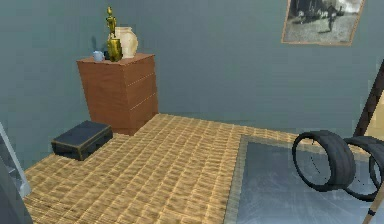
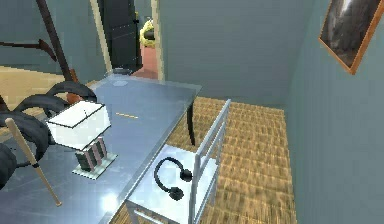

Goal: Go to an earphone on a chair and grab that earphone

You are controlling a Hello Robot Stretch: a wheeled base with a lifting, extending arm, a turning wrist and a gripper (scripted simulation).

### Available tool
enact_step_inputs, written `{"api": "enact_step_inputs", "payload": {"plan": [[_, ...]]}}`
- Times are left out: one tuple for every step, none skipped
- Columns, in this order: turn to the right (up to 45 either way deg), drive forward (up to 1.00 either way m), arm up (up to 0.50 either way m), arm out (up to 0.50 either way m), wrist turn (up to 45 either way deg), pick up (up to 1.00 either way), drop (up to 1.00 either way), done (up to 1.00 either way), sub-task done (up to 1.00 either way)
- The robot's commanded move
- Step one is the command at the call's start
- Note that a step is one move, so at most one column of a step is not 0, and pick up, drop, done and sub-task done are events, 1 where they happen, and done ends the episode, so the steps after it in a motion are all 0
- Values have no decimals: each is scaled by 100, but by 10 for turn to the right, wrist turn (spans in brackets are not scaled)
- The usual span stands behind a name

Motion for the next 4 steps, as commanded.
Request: {"api": "enact_step_inputs", "payload": {"plan": [[0,0,0,36,0,0,0,0,0],[0,0,0,0,450,0,0,0,0],[0,0,0,0,450,0,0,0,0],[0,0,0,0,450,0,0,0,0]]}}
